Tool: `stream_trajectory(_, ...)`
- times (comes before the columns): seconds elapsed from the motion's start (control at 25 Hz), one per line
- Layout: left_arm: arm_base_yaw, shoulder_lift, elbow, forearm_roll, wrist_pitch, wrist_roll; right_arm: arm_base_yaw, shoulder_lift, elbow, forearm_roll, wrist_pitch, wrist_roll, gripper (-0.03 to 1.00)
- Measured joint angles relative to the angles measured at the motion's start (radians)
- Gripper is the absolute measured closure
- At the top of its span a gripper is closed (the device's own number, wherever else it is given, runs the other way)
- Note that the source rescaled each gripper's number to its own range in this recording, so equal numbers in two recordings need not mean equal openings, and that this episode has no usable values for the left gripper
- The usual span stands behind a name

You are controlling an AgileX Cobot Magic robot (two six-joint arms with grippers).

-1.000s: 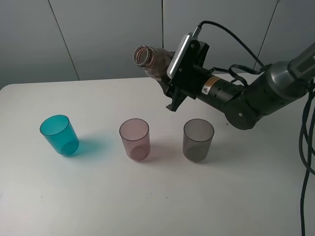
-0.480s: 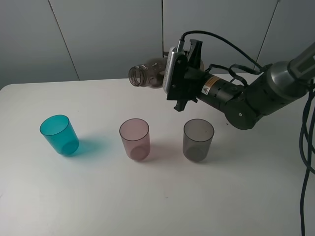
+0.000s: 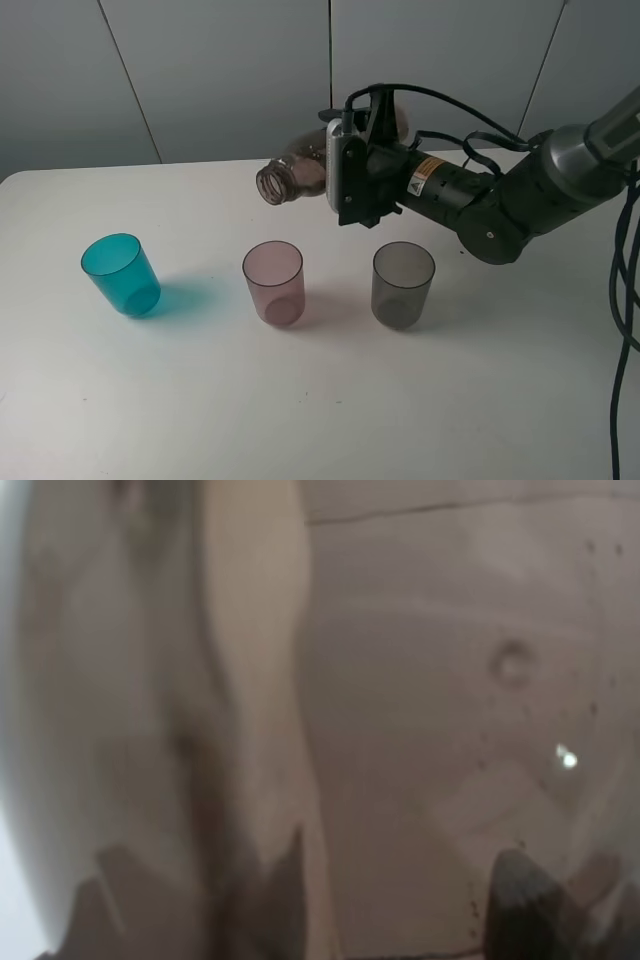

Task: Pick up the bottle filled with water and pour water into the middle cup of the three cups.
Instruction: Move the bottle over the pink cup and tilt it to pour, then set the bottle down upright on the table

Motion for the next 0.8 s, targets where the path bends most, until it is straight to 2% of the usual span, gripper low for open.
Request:
stream_trajectory(0.4,0.0,0.0,0.0,0.0,0.0,0.0,0.0,0.0,0.0,-0.002,0.0,-0.097,0.97)
stream_trajectory(0.8,0.0,0.0,0.0,0.0,0.0,0.0,0.0,0.0,0.0,-0.002,0.0,-0.145,0.97)
